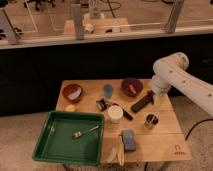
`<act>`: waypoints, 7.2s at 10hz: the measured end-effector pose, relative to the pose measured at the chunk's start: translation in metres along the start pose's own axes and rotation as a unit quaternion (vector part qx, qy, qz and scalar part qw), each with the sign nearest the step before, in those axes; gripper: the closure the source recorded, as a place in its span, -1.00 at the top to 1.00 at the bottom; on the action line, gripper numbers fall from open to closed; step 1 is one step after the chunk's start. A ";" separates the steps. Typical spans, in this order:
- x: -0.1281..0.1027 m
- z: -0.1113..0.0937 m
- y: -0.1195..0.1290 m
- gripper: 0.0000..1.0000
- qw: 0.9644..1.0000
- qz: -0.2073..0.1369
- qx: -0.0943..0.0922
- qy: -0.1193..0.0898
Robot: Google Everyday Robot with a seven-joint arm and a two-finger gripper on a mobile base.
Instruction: Place eraser in paper cup
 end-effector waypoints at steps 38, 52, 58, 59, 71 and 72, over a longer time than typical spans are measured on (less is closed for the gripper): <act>-0.045 0.112 0.007 0.60 0.983 -0.174 -0.053 -0.002; -0.045 0.138 -0.005 0.60 0.977 -0.195 -0.080 0.042; -0.043 0.161 -0.009 -0.14 0.972 -0.216 -0.078 0.042; -0.044 0.164 -0.010 -0.33 0.972 -0.219 -0.079 0.043; -0.077 0.083 0.001 -1.00 0.969 -0.237 -0.058 -0.035; -0.077 0.082 0.000 -1.00 0.969 -0.233 -0.054 -0.055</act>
